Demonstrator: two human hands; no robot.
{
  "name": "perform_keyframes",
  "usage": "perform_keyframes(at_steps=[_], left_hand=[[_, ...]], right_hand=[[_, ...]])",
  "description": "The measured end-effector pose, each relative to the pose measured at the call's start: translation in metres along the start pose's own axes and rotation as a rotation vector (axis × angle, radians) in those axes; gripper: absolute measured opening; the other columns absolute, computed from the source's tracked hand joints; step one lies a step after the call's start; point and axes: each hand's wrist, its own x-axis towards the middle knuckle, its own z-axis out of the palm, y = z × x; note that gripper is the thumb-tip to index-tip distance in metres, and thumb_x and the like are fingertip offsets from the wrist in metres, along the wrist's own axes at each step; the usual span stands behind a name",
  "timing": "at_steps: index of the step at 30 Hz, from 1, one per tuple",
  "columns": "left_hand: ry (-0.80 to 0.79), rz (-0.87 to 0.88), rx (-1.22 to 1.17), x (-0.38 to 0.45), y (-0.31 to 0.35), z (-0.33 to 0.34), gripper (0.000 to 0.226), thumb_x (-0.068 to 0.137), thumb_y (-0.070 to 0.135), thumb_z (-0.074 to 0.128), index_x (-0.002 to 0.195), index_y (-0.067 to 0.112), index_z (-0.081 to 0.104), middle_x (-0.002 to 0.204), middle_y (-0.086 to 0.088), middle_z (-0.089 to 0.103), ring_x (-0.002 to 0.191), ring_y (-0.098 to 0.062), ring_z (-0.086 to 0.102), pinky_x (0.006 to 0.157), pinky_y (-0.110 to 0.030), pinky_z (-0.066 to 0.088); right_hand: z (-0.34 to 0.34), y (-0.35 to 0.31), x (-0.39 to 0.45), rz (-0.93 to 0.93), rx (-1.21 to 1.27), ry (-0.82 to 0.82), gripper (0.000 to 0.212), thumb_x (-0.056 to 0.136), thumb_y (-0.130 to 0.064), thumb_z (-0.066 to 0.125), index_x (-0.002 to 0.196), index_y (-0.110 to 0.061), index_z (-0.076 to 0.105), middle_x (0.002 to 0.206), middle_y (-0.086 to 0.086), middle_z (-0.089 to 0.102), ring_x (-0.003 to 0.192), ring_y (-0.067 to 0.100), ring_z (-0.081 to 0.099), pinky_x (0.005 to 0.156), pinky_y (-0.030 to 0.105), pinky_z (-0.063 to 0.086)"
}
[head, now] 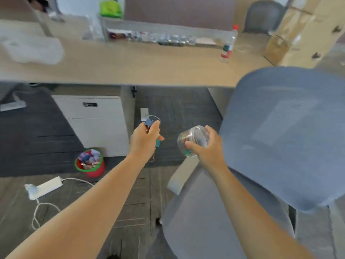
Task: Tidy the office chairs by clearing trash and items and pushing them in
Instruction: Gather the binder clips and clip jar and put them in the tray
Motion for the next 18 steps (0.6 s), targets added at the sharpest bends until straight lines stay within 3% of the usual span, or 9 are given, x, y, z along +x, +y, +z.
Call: perform_keyframes(at_steps=[2,7,10,14,16,18], left_hand=[[0.066,-0.003,-0.026,0.007,0.008,-0.042,0.028,0.093,0.028,0.042,0.067,0.021,0.048,0.062,0.0,0.058,0.051,-0.01,0.042,0.044,-0.015,0.036],[0.247,0.016,-0.016,0.029,0.018,-0.151,0.03,0.093,0.028,0.042,0.066,0.017,0.051,0.059,0.002,0.059,0.056,-0.009,0.046,0.056,-0.023,0.036],[0.329,0.023,-0.004,0.049,0.023,-0.217,0.03,0.092,0.027,0.042,0.065,0.018,0.052,0.05,0.005,0.061,0.052,-0.01,0.045,0.052,-0.024,0.035],[0.373,0.015,0.018,0.079,0.032,-0.3,0.028,0.093,0.029,0.041,0.073,0.014,0.052,0.061,0.0,0.06,0.049,-0.011,0.042,0.047,-0.022,0.032],[0.383,0.008,0.021,0.096,0.036,-0.338,0.028,0.093,0.03,0.04,0.079,0.01,0.053,0.061,-0.001,0.059,0.047,-0.01,0.041,0.045,-0.022,0.032],[0.4,-0.005,0.017,0.113,0.039,-0.374,0.028,0.093,0.031,0.04,0.079,0.011,0.053,0.057,0.0,0.06,0.045,-0.01,0.042,0.044,-0.021,0.032]], right_hand=[[0.028,-0.026,0.005,-0.036,-0.004,-0.065,0.077,0.077,-0.017,0.069,0.141,-0.011,0.028,0.145,0.009,0.031,0.133,0.022,0.034,0.093,0.023,0.028],[0.114,-0.087,0.018,-0.125,0.01,-0.226,0.076,0.078,-0.017,0.069,0.141,-0.011,0.027,0.144,0.01,0.03,0.131,0.024,0.035,0.096,0.025,0.031],[0.172,-0.125,0.025,-0.16,0.021,-0.28,0.076,0.077,-0.016,0.07,0.141,-0.01,0.028,0.144,0.011,0.032,0.132,0.027,0.035,0.107,0.035,0.035],[0.246,-0.176,0.038,-0.186,0.061,-0.326,0.083,0.07,-0.021,0.075,0.139,-0.008,0.031,0.142,0.014,0.038,0.128,0.028,0.042,0.108,0.047,0.037],[0.281,-0.199,0.047,-0.197,0.066,-0.343,0.084,0.065,-0.029,0.076,0.136,-0.008,0.036,0.137,0.013,0.044,0.124,0.029,0.046,0.102,0.043,0.043],[0.312,-0.221,0.055,-0.216,0.068,-0.355,0.078,0.065,-0.028,0.075,0.132,-0.009,0.041,0.133,0.013,0.049,0.119,0.029,0.05,0.086,0.029,0.047]])
